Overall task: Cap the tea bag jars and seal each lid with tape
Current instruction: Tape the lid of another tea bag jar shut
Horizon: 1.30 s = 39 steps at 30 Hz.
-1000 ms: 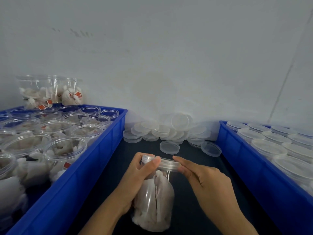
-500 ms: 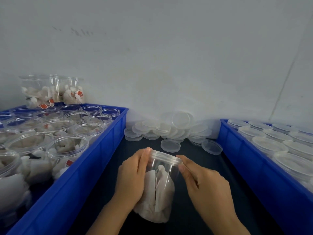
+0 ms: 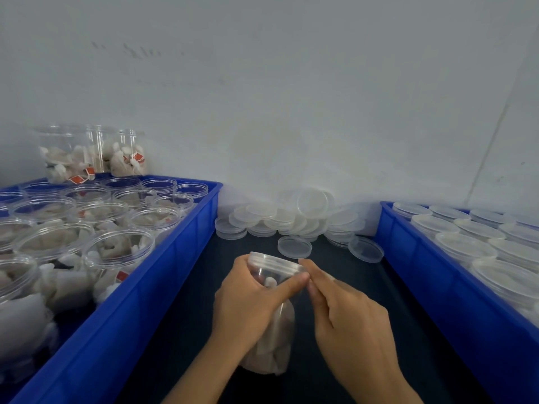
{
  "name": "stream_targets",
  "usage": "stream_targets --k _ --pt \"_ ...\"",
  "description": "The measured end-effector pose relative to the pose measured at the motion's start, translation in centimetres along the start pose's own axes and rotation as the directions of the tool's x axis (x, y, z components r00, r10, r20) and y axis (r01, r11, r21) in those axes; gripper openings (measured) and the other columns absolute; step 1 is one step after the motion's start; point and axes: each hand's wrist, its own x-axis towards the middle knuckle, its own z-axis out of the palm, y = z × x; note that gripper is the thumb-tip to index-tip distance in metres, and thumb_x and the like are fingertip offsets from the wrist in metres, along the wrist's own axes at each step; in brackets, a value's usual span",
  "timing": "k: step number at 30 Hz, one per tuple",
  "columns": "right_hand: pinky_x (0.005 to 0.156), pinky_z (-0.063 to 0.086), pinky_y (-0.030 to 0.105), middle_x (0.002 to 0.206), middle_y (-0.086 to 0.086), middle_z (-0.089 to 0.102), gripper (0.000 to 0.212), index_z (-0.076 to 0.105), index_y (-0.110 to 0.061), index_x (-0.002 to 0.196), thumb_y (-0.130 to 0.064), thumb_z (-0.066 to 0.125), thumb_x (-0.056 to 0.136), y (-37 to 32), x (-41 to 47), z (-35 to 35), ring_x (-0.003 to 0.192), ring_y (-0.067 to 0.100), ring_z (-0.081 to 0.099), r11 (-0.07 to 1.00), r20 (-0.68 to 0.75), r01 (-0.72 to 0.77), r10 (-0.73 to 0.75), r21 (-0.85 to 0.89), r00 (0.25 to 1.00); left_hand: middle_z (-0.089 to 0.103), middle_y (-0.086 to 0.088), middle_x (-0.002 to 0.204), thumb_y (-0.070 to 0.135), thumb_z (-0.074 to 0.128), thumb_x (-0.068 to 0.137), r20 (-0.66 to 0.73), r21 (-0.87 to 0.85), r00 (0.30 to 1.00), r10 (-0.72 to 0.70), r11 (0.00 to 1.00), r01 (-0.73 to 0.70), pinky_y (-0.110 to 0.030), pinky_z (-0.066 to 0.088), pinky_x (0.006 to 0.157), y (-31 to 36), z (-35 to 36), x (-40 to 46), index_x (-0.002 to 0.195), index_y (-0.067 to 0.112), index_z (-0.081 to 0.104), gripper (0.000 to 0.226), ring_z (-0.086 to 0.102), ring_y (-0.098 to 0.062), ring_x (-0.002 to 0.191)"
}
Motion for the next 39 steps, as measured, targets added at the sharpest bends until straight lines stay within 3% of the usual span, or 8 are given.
stream_targets --k 2,7,10,14,22,30,35,39 --pt "0.071 0.049 0.017 0.093 -0.017 0.062 0.052 0.022 -0.050 0.144 -0.051 0.013 0.093 0.2 0.0 0.0 0.075 0.001 0.056 1.000 0.021 -0.011 0.011 -0.001 1.000 0.062 0.016 0.095 0.089 0.068 0.029 0.040 -0.044 0.999 0.004 0.999 -0.002 -0.019 0.040 0.064 -0.2 -0.3 0.2 0.102 0.037 0.052 0.091 0.058 0.001 0.087" --pt "0.054 0.042 0.015 0.056 -0.014 0.052 0.070 0.018 -0.054 0.143 -0.074 0.011 0.076 0.4 0.2 -1.1 0.053 -0.001 0.054 0.971 0.150 -0.184 0.162 0.152 0.975 0.067 0.014 0.095 0.089 0.068 0.025 0.065 -0.114 0.997 0.045 0.993 -0.037 -0.022 0.047 0.070 -0.7 -1.0 0.3 0.104 0.034 0.059 0.096 0.063 -0.001 0.087" --pt "0.059 0.046 0.019 0.061 -0.011 0.057 0.077 0.034 -0.048 0.135 -0.079 0.014 0.067 1.1 0.6 -1.8 0.055 0.000 0.055 0.958 0.210 -0.241 0.206 0.158 0.956 0.068 0.015 0.093 0.081 0.071 0.035 0.082 -0.115 0.994 0.073 0.991 -0.064 -0.019 0.045 0.069 -0.8 -1.4 0.4 0.103 0.034 0.059 0.084 0.062 0.009 0.081" --pt "0.049 0.030 0.015 0.055 -0.017 0.055 0.057 0.048 -0.051 0.123 -0.074 0.034 0.073 2.2 0.7 -2.7 0.049 -0.002 0.050 0.978 0.137 -0.146 0.125 0.151 0.983 0.067 0.025 0.093 0.079 0.074 0.033 0.115 -0.104 0.987 0.114 0.989 -0.102 -0.019 0.048 0.074 -0.8 -1.7 0.6 0.105 0.036 0.056 0.086 0.062 0.010 0.086" --pt "0.053 0.034 0.015 0.059 -0.019 0.057 0.039 0.048 -0.055 0.123 -0.058 0.051 0.085 2.9 0.9 -2.3 0.055 -0.004 0.052 0.976 0.191 -0.177 0.151 0.126 0.970 0.070 0.016 0.095 0.064 0.078 0.041 0.130 -0.132 0.980 0.150 0.982 -0.133 -0.010 0.050 0.065 -1.1 -2.0 0.8 0.107 0.033 0.059 0.075 0.064 0.007 0.087" --pt "0.047 0.034 0.017 0.057 -0.014 0.053 0.038 0.040 -0.066 0.126 -0.055 0.043 0.090 2.4 1.0 -1.8 0.054 0.003 0.049 0.990 0.196 -0.123 0.107 0.074 0.975 0.074 0.006 0.099 0.055 0.089 0.049 0.254 -0.287 0.958 0.131 0.956 -0.055 -0.018 0.049 0.075 -0.5 -2.1 0.5 0.109 0.023 0.066 0.072 0.068 -0.007 0.094" --pt "0.046 0.036 0.017 0.055 -0.009 0.047 0.041 0.027 -0.065 0.131 -0.052 0.041 0.094 2.1 0.8 -1.2 0.051 0.006 0.048 0.995 0.163 -0.101 0.097 0.017 0.982 0.070 0.003 0.106 0.048 0.082 0.039 0.211 -0.359 0.977 0.043 0.933 0.036 -0.018 0.048 0.074 -0.9 -1.6 0.5 0.114 0.024 0.052 0.084 0.069 -0.005 0.091" --pt "0.044 0.035 0.017 0.056 -0.012 0.046 0.045 0.022 -0.060 0.137 -0.051 0.037 0.096 1.9 0.5 -1.1 0.052 0.002 0.049 0.998 0.106 -0.062 0.065 -0.029 0.992 0.066 0.007 0.107 0.050 0.074 0.049 0.263 -0.389 0.962 0.077 0.921 0.032 -0.011 0.051 0.064 -1.1 -1.3 0.1 0.114 0.024 0.047 0.074 0.067 0.004 0.088"
